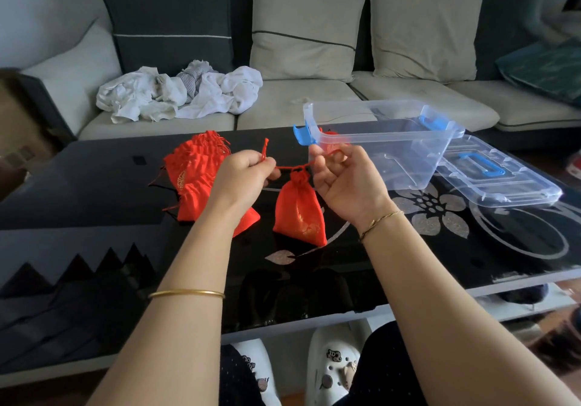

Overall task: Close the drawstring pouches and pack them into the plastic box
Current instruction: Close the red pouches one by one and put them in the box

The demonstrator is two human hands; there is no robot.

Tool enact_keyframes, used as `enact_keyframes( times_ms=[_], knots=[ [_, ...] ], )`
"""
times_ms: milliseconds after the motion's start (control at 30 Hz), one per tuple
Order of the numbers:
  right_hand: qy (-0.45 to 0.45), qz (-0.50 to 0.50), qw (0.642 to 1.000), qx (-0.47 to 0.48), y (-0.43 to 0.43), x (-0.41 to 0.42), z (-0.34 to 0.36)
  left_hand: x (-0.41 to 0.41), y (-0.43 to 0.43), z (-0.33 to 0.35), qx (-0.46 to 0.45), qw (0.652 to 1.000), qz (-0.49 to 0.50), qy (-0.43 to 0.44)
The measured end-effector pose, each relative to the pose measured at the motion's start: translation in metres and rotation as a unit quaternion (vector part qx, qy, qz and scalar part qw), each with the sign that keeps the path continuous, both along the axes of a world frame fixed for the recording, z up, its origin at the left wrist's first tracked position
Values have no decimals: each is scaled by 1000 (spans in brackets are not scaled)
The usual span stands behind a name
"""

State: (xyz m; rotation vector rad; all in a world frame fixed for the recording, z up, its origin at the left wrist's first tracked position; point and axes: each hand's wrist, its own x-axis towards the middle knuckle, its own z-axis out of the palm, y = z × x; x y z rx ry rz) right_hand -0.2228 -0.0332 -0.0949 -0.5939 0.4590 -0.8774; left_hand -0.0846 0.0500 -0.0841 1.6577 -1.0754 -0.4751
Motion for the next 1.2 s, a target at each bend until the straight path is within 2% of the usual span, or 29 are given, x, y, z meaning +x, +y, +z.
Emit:
enact_keyframes(
  times_ms=[67,133,200,267,333,467,567,667,767,867,933,1000,1200],
  knots=[
    [37,-8,999,31,-3,-3,-3,3,-2,1,14,998,31,55],
    [109,-10,993,45,-8,-4,-10,1,-4,3,-5,985,38,168],
    [159,-10,986,54,-9,-4,-16,-6,-5,3,-52,956,5,289],
    [185,-17,982,47,-8,-2,-18,-13,-5,3,-90,930,-28,354],
    [189,-29,981,14,-6,-1,-14,-15,-6,5,-83,941,-40,325],
    [187,-74,970,-133,-6,0,1,-12,-4,6,16,986,-79,148],
    [215,-89,945,-229,0,6,11,-13,-3,7,59,993,-94,34],
    [247,-76,917,-304,6,10,15,-16,-4,8,67,993,-99,-13],
    [280,-58,903,-320,7,13,15,-16,-6,6,61,993,-94,-28],
    [375,-22,874,-309,7,13,9,-14,-7,2,46,995,-83,12],
    [378,-11,875,-301,8,12,6,-12,-8,0,39,996,-75,36],
    [376,-29,864,-333,8,9,6,-10,-8,-2,29,996,-64,58],
    [390,-57,789,-472,12,9,3,-11,-11,-5,10,996,-21,82]
  ],
)
